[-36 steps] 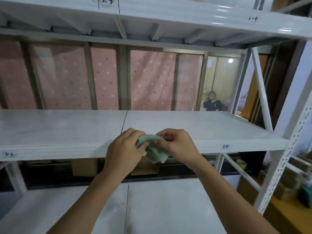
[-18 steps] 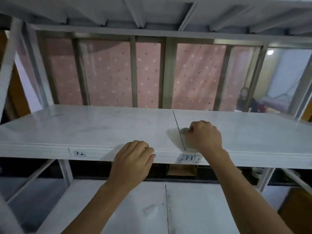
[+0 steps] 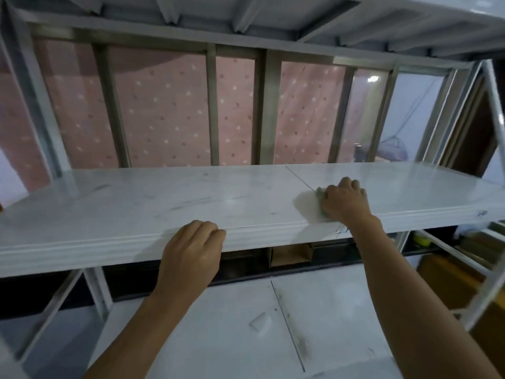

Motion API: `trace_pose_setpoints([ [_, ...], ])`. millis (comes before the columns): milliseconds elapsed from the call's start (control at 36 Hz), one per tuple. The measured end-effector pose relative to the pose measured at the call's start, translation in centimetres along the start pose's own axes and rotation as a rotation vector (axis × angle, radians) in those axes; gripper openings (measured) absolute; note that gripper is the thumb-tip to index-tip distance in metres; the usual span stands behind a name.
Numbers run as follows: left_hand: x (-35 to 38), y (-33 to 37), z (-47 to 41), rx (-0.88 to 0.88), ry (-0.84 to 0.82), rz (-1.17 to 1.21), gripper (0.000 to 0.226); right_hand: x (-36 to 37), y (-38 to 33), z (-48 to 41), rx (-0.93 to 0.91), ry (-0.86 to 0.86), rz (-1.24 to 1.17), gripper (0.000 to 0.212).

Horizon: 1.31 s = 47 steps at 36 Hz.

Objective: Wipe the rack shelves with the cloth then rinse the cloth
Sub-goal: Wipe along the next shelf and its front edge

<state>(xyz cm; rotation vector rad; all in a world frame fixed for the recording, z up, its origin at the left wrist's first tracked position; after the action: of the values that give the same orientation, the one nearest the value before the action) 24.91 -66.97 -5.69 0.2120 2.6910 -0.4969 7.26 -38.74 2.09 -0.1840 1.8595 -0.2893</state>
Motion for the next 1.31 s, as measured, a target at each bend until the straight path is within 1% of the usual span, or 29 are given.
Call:
trace_pose_setpoints([
  [28, -0.1, -0.5, 0.2, -0.006, -0.009, 0.003, 0.014, 0.2, -0.2, 0.4, -0.006, -0.006, -0.019, 0.05],
  [83, -0.1, -1.1, 0.4, -0.008, -0.019, 0.01, 0.015, 0.5, -0.5, 0.8, -0.04, -0.086, -0.026, 0.043],
  [139, -0.1, -1.3, 0.5, -0.004, -0.029, 0.015, 0.02, 0.6, -0.7, 1.5, -0.084, -0.137, 0.002, 0.048],
  [250, -0.1, -1.2, 0.0, -0.032, -0.021, 0.04, 0.031, 0.5, -2.8, 3.9, -0.053, -0.214, -0.038, 0.046],
  [278, -0.2, -1.1, -0.2, -0.035, -0.018, 0.046, 0.032, 0.8, -3.4, 4.4, -0.081, -0.21, -0.06, 0.047],
  [361, -0.3, -1.1, -0.3, -0.04, -0.01, 0.058, 0.032, 1.7, -5.8, 6.3, -0.26, -0.21, -0.098, 0.05],
  [389, -0.2, -1.1, -0.2, -0.044, -0.013, 0.061, 0.032, 2.0, -6.7, 6.8, -0.255, -0.241, -0.121, 0.052],
  [417, -0.2, -1.2, -0.2, -0.049, -0.018, 0.064, 0.032, 2.2, -7.7, 7.4, -0.235, -0.274, -0.078, 0.053],
  [500, -0.1, -1.4, -0.1, -0.06, -0.036, 0.073, 0.027, 2.7, -10.8, 9.0, -0.271, -0.283, -0.02, 0.057],
  [583, -0.2, -1.5, -0.1, -0.066, -0.024, 0.095, 0.024, 3.3, -13.5, 11.1, -0.42, -0.305, -0.017, 0.064],
  [639, -0.5, -1.8, 0.0, -0.082, 0.0, 0.137, 0.024, 3.7, -15.0, 12.6, -0.478, -0.328, -0.091, 0.058],
  [694, -0.8, -2.1, 0.5, -0.105, 0.027, 0.193, 0.023, 3.8, -16.0, 13.7, -0.468, -0.365, -0.156, 0.052],
  [778, -1.3, -2.5, 1.1, -0.108, 0.009, 0.228, 0.015, 2.9, -16.0, 14.2, -0.481, -0.334, -0.171, 0.051],
  [861, -1.5, -2.8, 1.2, -0.093, -0.005, 0.205, 0.009, 2.4, -15.4, 14.4, -0.515, -0.341, -0.1, 0.052],
  [889, -1.5, -3.0, 1.1, -0.08, -0.002, 0.186, 0.008, 2.4, -15.0, 14.5, -0.502, -0.33, -0.099, 0.053],
  [944, -1.6, -3.4, 1.1, -0.056, 0.0, 0.158, 0.011, 2.4, -13.6, 14.1, -0.45, -0.255, -0.121, 0.055],
  [1000, -1.5, -3.8, 1.2, -0.021, -0.013, 0.131, 0.015, 2.6, -11.6, 13.3, -0.397, -0.194, -0.087, 0.058],
  [1056, -1.6, -4.0, 1.2, -0.015, -0.039, 0.112, 0.019, 2.3, -9.3, 12.4, -0.282, -0.168, -0.088, 0.055],
  [1111, -1.7, -4.0, 0.8, -0.06, -0.079, 0.118, 0.02, 1.8, -7.3, 11.2, -0.15, -0.116, -0.048, 0.051],
  [1194, -2.2, -4.0, -0.5, -0.182, -0.195, 0.162, 0.02, 1.6, -5.4, 8.7, -0.091, -0.152, 0.015, 0.051],
  [1250, -2.4, -4.2, -1.4, -0.243, -0.271, 0.184, 0.023, 1.7, -4.8, 6.4, -0.066, -0.222, 0.053, 0.049],
  [1306, -2.5, -4.4, -1.8, -0.281, -0.304, 0.207, 0.022, 2.0, -4.7, 4.0, -0.044, -0.279, 0.087, 0.05],
])
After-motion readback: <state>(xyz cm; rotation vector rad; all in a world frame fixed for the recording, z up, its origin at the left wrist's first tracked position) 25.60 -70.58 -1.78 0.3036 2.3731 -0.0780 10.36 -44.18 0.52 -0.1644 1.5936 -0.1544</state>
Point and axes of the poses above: each hand's wrist, its own z-axis away from the middle knuckle, its own x-axis out of the palm, y = z × x, the point moved 1 cm from there along -z, towards the middle knuckle, and after that the axes turned 8 degrees about x, right-handed, at the moved point
